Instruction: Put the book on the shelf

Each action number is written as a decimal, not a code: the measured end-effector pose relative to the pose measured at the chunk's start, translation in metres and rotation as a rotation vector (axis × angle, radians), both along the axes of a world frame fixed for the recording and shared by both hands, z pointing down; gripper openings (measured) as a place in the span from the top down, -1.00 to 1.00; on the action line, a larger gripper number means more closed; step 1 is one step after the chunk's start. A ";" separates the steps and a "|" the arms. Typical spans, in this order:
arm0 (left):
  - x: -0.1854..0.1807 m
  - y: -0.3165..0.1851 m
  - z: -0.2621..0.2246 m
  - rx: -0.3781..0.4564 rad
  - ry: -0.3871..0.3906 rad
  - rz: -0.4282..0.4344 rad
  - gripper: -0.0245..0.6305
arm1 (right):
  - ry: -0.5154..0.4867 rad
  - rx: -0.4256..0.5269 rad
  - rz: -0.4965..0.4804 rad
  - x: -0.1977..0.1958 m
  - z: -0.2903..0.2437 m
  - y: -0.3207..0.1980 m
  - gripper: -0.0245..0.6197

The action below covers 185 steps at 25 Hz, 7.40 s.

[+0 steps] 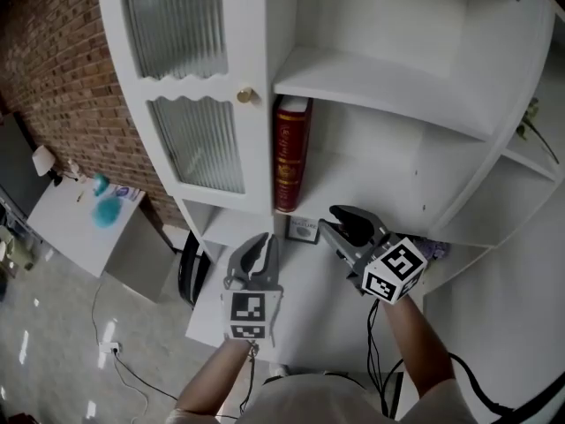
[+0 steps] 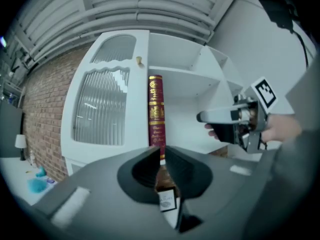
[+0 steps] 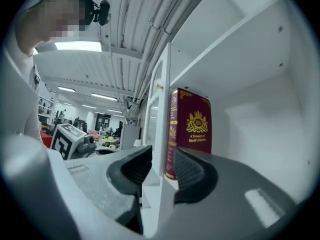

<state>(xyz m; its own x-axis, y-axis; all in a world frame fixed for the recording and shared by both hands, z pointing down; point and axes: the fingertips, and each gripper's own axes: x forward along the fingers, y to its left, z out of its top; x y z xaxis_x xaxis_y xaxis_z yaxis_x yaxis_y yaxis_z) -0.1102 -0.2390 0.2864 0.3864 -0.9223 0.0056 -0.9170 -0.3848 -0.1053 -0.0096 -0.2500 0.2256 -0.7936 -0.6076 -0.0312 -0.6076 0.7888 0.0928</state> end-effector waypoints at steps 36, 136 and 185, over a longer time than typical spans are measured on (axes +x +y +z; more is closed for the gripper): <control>0.027 0.125 0.065 -0.182 0.126 0.077 0.90 | 0.042 -0.123 0.082 0.079 0.111 0.144 0.82; -0.176 0.223 0.569 -1.218 0.108 0.268 0.08 | 0.374 -1.183 0.164 -0.148 0.628 0.215 0.13; -0.148 0.275 0.589 -1.553 0.888 0.694 0.76 | -0.191 -1.582 -0.058 -0.174 0.654 0.290 0.30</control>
